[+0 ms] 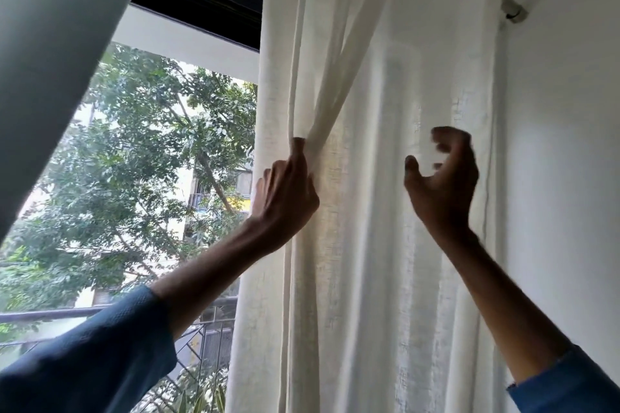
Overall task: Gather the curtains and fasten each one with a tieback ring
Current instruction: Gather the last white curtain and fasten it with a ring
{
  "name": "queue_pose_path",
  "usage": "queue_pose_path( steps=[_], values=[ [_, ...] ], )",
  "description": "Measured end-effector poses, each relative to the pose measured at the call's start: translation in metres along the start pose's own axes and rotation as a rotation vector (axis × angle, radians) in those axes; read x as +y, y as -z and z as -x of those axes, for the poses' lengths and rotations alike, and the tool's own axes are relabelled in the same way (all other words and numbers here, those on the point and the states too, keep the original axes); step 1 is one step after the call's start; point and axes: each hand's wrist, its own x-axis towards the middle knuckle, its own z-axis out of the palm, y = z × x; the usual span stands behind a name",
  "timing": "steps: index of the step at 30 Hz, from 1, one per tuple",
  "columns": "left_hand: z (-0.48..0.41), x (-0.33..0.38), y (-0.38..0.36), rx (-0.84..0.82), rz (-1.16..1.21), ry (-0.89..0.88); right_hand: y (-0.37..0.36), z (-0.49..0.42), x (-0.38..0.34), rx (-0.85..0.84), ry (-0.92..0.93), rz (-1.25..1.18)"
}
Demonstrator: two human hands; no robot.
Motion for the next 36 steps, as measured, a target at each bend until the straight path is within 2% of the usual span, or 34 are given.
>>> queue_pose_path(
  steps=[2,5,7,11,15,22,27,29,32,36],
  values=[
    [0.0,-0.002,-0.002,0.033,0.043,-0.006,0.005,-0.018,0.023,0.01,-0.099,0.116],
    [0.002,-0.005,-0.006,0.066,0.056,0.005,0.006,-0.039,0.049,-0.124,-0.331,0.184],
    [0.004,-0.007,-0.01,0.066,0.08,-0.011,0.003,-0.045,0.056,-0.166,-0.35,0.198],
    [0.004,-0.008,-0.012,0.074,0.08,-0.101,-0.006,-0.037,0.045,-0.015,-0.076,0.306],
    [0.004,-0.008,-0.009,0.045,0.063,-0.173,-0.023,-0.02,0.016,0.004,0.173,0.372],
    [-0.001,-0.011,0.006,0.032,-0.064,-0.265,-0.065,-0.002,-0.06,-0.111,0.29,0.244],
    [-0.008,-0.014,0.015,0.165,0.028,-0.215,-0.075,0.006,-0.101,-0.094,0.374,0.128],
    [-0.009,-0.014,0.015,0.168,-0.035,-0.211,-0.072,0.008,-0.098,-0.066,0.344,0.098],
    [-0.008,-0.011,0.011,0.11,-0.024,-0.223,-0.062,0.013,-0.079,-0.03,0.157,-0.037],
    [-0.004,-0.009,0.007,0.087,0.03,-0.219,-0.053,0.042,-0.054,-0.103,-0.032,-0.122]
  ],
)
